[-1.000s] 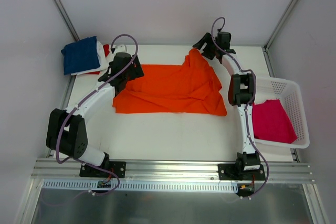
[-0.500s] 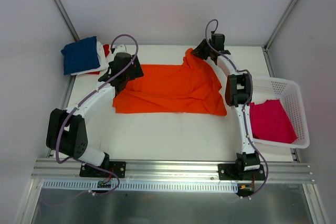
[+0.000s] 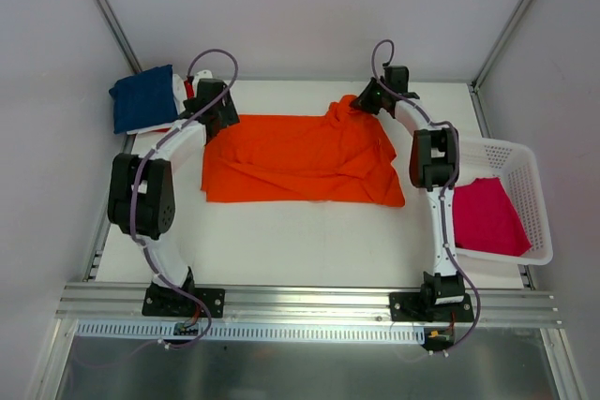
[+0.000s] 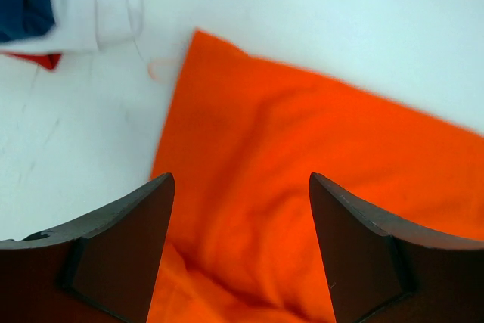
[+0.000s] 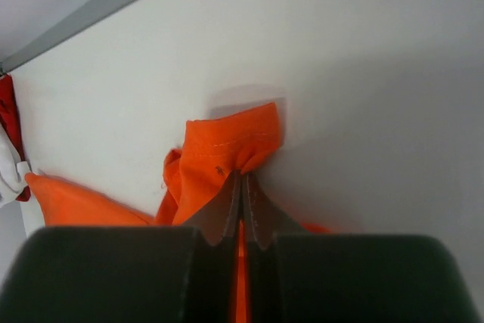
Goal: Fold and stack the t-shirts
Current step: Fold the tshirt
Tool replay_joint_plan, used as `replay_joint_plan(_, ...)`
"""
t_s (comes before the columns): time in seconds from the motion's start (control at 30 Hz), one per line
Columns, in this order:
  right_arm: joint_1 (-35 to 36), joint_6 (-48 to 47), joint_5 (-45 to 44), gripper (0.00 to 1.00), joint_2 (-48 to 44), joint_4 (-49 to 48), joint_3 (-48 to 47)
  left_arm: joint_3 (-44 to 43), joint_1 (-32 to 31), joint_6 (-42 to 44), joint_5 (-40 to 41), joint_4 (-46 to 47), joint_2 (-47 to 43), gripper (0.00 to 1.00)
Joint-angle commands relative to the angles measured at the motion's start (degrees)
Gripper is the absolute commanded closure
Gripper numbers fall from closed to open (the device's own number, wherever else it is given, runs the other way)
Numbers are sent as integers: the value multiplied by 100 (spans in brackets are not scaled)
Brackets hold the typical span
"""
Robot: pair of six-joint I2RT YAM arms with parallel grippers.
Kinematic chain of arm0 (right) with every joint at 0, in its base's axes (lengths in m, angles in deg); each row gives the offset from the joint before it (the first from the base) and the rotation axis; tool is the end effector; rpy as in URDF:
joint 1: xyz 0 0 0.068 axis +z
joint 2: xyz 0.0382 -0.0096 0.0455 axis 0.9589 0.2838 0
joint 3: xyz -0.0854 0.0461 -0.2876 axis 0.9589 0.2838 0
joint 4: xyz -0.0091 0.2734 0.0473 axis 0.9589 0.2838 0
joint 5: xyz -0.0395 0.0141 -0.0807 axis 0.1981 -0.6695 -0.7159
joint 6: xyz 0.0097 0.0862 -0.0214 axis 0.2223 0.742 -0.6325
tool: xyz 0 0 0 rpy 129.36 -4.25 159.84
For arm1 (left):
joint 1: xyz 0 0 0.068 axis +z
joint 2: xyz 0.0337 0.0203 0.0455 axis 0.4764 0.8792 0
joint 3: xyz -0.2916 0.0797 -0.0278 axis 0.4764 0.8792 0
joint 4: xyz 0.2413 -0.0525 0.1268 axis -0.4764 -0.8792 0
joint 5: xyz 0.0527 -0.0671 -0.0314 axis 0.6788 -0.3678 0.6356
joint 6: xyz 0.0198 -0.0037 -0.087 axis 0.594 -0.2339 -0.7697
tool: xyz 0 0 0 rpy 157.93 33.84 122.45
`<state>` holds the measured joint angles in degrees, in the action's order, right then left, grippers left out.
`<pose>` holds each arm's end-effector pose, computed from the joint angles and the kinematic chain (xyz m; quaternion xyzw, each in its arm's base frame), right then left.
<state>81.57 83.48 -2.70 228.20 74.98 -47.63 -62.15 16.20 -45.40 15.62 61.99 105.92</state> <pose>0.6597 0.1241 0.1276 0.0050 0.8602 0.2859 0.4223 0.4540 -0.0707 0.2522 -0.1533 0.8530 0.0081 0.4988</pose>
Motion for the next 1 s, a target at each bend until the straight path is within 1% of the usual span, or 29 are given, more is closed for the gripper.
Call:
replay_joint_plan(0.0, -199, -315, 39, 99, -841, 111, 373, -770, 460, 102, -651, 19, 431, 27)
replay_joint_plan(0.13, -260, -420, 66, 100, -1122, 128, 776, -1376, 968, 295, -1564, 19, 941, 25)
replay_joint_plan(0.17, -261, -420, 74, 100, -1175, 120, 812, -1499, 1048, 313, -1897, 10, 1133, 24)
replay_joint_plan(0.23, -261, -447, 92, 99, -1306, 120, 908, -1763, 1189, 304, -2302, 10, 1310, 23)
replay_joint_plan(0.27, -261, -464, 101, 99, -1333, 119, 996, -1851, 1399, 304, -2513, 19, 1468, 23)
replay_joint_plan(0.3, -261, -473, 101, 99, -1377, 119, 1023, -2026, 1462, 295, -2889, 19, 1556, 22)
replay_joint_plan(0.37, -261, -491, 110, 99, -1404, 120, 1084, -2176, 1637, 295, -3330, 106, 1810, 21)
replay_joint_plan(0.4, -261, -491, 110, 99, -1413, 128, 1093, -2342, 1682, 286, -3811, 142, 1917, 21)
replay_joint_plan(0.53, -261, -491, 127, 100, -1456, 146, 1172, -2730, 1858, 163, -4544, 186, 2374, 20)
replay_joint_plan(0.67, -261, -570, 75, 99, -1562, 146, 1348, -2661, 2051, 181, -4537, 142, 2498, 20)
replay_joint_plan(0.73, -252, -622, 39, 99, -1606, 146, 1418, -2634, 2139, 295, -4258, 37, 2489, 20)
replay_joint_plan(0.83, -269, -631, 48, 99, -1659, 146, 1436, -2617, 2244, 322, -4167, -174, 2559, 21)
replay_joint_plan(0.97, -269, -614, 48, 99, -1694, 146, 1463, -2450, 2245, 365, -4141, -218, 2586, 20)
